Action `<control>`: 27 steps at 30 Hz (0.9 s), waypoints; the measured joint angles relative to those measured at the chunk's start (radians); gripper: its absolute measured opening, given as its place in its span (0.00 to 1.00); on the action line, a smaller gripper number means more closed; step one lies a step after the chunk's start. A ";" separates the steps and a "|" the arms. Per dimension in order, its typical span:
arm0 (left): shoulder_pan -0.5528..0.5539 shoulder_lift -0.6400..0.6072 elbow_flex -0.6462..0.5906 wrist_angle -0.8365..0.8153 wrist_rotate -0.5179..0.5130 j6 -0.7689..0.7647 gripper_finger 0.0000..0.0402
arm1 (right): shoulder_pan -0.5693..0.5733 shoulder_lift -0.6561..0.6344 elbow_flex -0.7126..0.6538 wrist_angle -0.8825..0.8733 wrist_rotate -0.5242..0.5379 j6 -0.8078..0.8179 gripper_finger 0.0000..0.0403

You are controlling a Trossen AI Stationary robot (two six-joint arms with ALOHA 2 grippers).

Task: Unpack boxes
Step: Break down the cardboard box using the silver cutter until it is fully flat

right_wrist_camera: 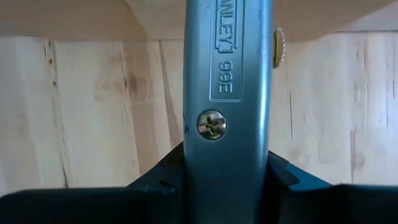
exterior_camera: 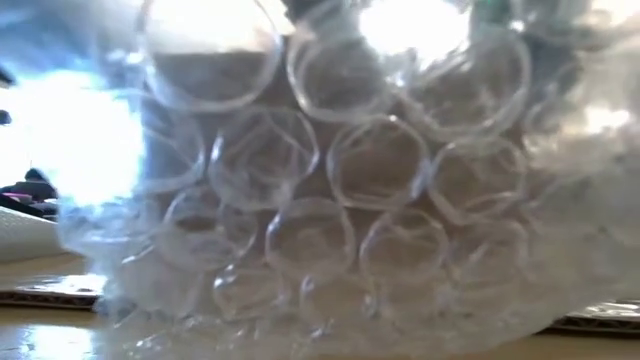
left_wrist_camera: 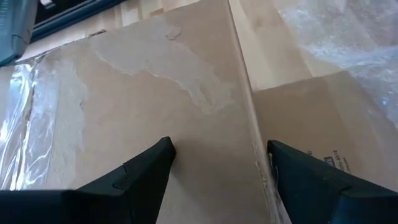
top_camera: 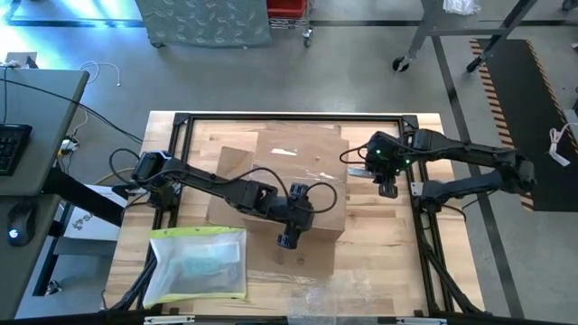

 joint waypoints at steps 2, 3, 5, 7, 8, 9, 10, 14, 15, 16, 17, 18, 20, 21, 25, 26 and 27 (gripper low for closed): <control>0.005 -0.001 -0.013 0.021 -0.013 0.000 0.62 | 0.008 0.000 0.000 -0.005 -0.002 -0.002 0.24; 0.008 -0.001 -0.017 0.029 -0.013 -0.001 0.62 | 0.012 -0.001 0.000 -0.008 -0.001 -0.003 0.24; 0.012 0.000 -0.031 0.049 -0.015 -0.006 0.62 | 0.018 -0.001 0.001 -0.009 -0.008 -0.005 0.24; 0.013 0.002 -0.043 0.078 -0.046 -0.029 0.62 | 0.026 -0.001 0.012 -0.023 -0.008 -0.004 0.24; 0.013 0.003 -0.044 0.081 -0.064 -0.042 0.62 | 0.029 -0.001 0.021 -0.033 -0.007 -0.004 0.24; 0.013 0.004 -0.044 0.080 -0.073 -0.048 0.62 | 0.032 -0.001 0.030 -0.041 -0.007 -0.004 0.24; 0.013 0.004 -0.045 0.080 -0.078 -0.052 0.62 | 0.032 0.000 0.041 -0.049 -0.007 -0.004 0.24; 0.013 0.011 -0.045 0.078 -0.104 -0.090 0.62 | 0.033 0.000 0.068 -0.090 0.000 -0.004 0.24; 0.013 0.011 -0.045 0.076 -0.111 -0.100 0.62 | 0.034 0.000 0.069 -0.095 0.000 -0.005 0.24; 0.013 0.012 -0.045 0.075 -0.117 -0.104 0.62 | 0.040 0.000 0.069 -0.106 -0.011 -0.015 0.24; 0.014 0.018 -0.045 0.078 -0.124 -0.110 0.61 | 0.051 0.000 0.068 -0.117 -0.028 -0.009 0.24; 0.015 0.022 -0.044 0.081 -0.126 -0.119 0.61 | 0.062 0.000 0.068 -0.124 -0.016 -0.009 0.24; 0.015 0.027 -0.044 0.081 -0.138 -0.141 0.61 | 0.094 0.004 0.068 -0.124 -0.009 0.010 0.24; 0.015 0.037 -0.044 0.082 -0.138 -0.145 0.60 | 0.111 0.005 0.068 -0.124 0.002 0.027 0.24; 0.015 0.049 -0.044 0.087 -0.150 -0.149 0.60 | 0.164 0.005 0.067 -0.134 -0.017 0.033 0.24; 0.015 0.052 -0.043 0.100 -0.165 -0.155 0.60 | 0.179 0.005 0.065 -0.141 -0.077 0.030 0.24; 0.018 0.053 -0.042 0.106 -0.164 -0.161 0.60 | 0.192 0.005 0.065 -0.142 -0.098 0.037 0.24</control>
